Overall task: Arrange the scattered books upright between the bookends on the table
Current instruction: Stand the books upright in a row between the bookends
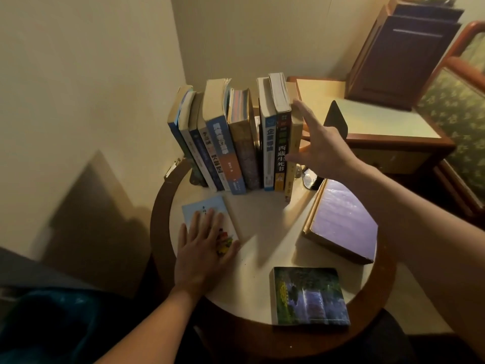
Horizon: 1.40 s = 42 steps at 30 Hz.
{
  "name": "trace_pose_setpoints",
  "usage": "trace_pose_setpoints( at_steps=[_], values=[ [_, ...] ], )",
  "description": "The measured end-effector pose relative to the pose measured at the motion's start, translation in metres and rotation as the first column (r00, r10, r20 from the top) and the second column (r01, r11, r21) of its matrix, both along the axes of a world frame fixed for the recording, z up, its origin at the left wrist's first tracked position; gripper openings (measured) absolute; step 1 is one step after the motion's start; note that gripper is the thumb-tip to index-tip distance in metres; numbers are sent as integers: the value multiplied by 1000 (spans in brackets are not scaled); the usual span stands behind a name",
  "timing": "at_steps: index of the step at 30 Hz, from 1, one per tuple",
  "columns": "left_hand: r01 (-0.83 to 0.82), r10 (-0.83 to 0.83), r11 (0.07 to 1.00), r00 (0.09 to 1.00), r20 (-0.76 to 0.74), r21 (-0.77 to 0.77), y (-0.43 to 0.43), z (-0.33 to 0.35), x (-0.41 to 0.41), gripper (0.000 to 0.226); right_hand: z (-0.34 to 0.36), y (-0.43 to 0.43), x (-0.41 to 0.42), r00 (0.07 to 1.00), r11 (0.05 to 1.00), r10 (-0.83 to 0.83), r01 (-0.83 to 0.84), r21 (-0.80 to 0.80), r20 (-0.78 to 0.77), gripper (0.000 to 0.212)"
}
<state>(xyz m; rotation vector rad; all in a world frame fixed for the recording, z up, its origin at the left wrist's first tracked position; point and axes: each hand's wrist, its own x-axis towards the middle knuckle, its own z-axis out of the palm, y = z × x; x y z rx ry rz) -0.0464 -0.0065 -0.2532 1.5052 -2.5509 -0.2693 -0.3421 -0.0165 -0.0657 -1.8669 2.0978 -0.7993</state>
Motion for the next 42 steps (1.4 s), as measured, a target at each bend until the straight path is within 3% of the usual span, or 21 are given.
trace_pose_setpoints(
  at_steps=[34,42],
  values=[
    [4,-4,1000,1000,-17,10,-2,-3,1,80,-21,-21,-5,994,991,-45,33,-131,-95,112],
    [-13,14,1000,1000,-14,20,0,-2,0,85,-32,17,-14,981,998,-41,31,-52,-189,117]
  ],
)
